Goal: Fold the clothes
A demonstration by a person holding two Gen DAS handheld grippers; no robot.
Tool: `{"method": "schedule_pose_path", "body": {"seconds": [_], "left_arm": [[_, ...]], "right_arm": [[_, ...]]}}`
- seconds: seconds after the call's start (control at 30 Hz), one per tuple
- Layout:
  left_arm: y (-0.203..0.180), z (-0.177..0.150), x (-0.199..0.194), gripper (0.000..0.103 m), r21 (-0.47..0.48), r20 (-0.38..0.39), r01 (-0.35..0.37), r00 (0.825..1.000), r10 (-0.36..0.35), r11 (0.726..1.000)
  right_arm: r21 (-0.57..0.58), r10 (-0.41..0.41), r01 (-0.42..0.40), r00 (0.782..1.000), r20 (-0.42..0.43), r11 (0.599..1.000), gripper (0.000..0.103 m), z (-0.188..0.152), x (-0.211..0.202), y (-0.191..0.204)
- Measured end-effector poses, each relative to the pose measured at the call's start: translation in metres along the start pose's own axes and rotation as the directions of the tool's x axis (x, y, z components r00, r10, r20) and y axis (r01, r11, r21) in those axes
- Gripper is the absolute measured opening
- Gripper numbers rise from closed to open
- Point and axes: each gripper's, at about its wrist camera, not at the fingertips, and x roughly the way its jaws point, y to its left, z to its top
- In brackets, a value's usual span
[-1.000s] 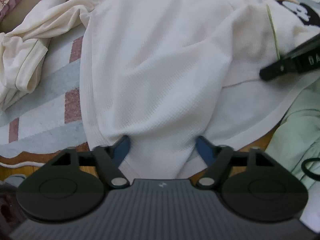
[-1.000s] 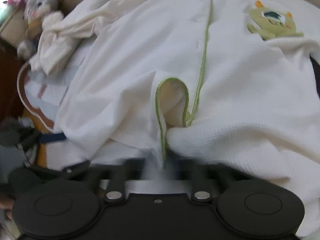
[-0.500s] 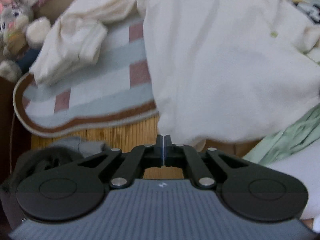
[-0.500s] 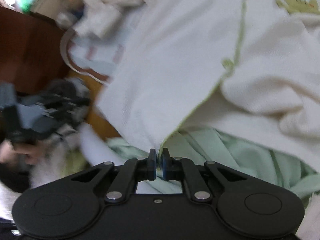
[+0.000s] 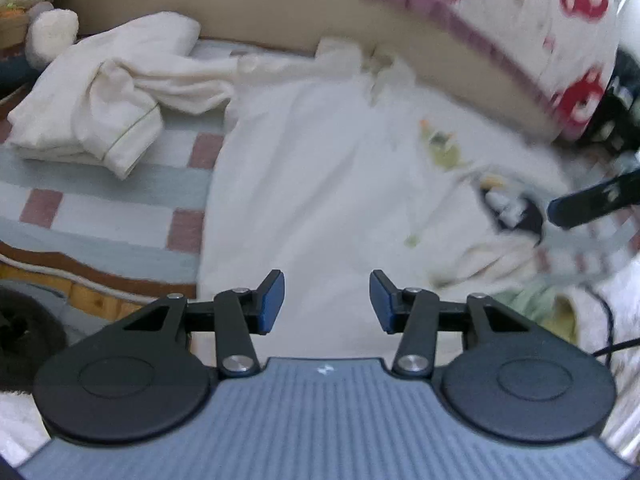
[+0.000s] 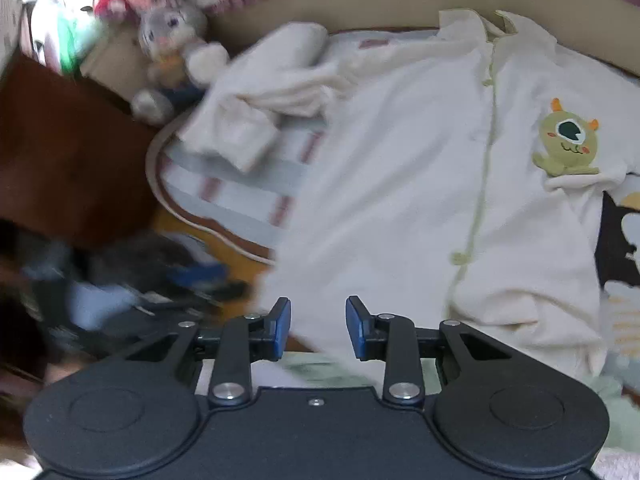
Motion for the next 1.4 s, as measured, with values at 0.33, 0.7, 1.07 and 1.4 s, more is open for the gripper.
{"method": "schedule_pose_path", "body": {"seconds": [0.33, 0.7, 1.07, 1.4], "left_arm": [[-0.003, 0.052, 0.022, 0.046, 0.064, 0.043, -0.119, 0.992, 0.116, 0.991], [-0.024, 0.032, 0.107, 0.043, -0.022, -0.041, 0.132, 0.990, -0.133, 0.991], [-0.110, -0.018, 0.133, 0.044, 0.335, -0.079, 0.241, 0.970, -0.228, 0.911], [-0.187, -0.049, 0.194, 0.045, 0.469, -0.220, 0.345, 0.937, -0.271, 0.813]], "right_arm": [[0.022, -0.124, 0.125, 0.991, -0.044, 0.992, 0.037, 0.043, -0.049, 0.038], [-0.214, -0.354, 0.390, 0.916, 0.189, 0.896, 0.035, -0.012, 0.031, -0.013], [-0.022, -0.479, 0.485, 0.869, 0.124, 0.874, 0.037, -0.095, 0.042, -0.160], [0.178, -0.547, 0.518, 0.780, 0.303, 0.837, 0.037, -0.155, 0.053, -0.208]]}}
